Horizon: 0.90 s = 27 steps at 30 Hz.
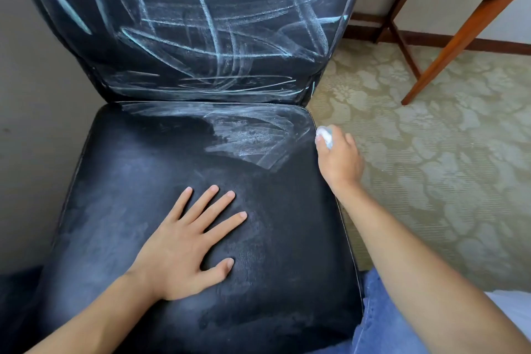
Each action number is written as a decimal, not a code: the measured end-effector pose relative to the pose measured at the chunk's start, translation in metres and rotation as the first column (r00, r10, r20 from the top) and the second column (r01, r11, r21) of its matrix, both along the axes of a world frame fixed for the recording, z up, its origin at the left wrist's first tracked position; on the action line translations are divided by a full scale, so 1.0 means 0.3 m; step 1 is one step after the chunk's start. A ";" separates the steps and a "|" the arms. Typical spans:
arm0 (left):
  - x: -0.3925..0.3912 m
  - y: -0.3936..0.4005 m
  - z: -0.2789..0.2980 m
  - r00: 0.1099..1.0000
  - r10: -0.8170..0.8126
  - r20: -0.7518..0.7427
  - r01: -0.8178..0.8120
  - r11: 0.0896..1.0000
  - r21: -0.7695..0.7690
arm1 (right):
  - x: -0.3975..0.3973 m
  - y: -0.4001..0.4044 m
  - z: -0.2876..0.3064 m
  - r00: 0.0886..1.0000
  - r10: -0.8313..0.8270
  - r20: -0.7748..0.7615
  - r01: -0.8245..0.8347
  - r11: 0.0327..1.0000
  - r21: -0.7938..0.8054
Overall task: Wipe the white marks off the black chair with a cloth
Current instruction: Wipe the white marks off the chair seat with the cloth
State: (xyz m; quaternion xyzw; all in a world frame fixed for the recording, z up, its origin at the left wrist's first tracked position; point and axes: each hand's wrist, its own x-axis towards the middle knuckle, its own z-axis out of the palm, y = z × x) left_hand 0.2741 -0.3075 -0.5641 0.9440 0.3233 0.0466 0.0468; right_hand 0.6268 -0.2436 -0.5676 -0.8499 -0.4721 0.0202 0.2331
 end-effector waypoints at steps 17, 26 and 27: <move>0.083 0.011 0.017 0.971 0.238 0.007 -0.238 0.971 -0.021 | -0.081 0.042 0.048 0.996 0.010 0.085 -0.003 0.997 -0.083; 0.124 0.055 -0.001 0.916 0.402 -0.016 -0.402 0.916 -0.012 | -0.222 -0.059 0.050 0.780 0.560 0.280 -0.568 0.821 -0.057; 0.127 0.055 -0.001 0.911 0.413 -0.017 -0.413 0.911 -0.009 | -0.177 -0.009 0.044 0.858 0.441 0.265 -0.445 0.894 -0.046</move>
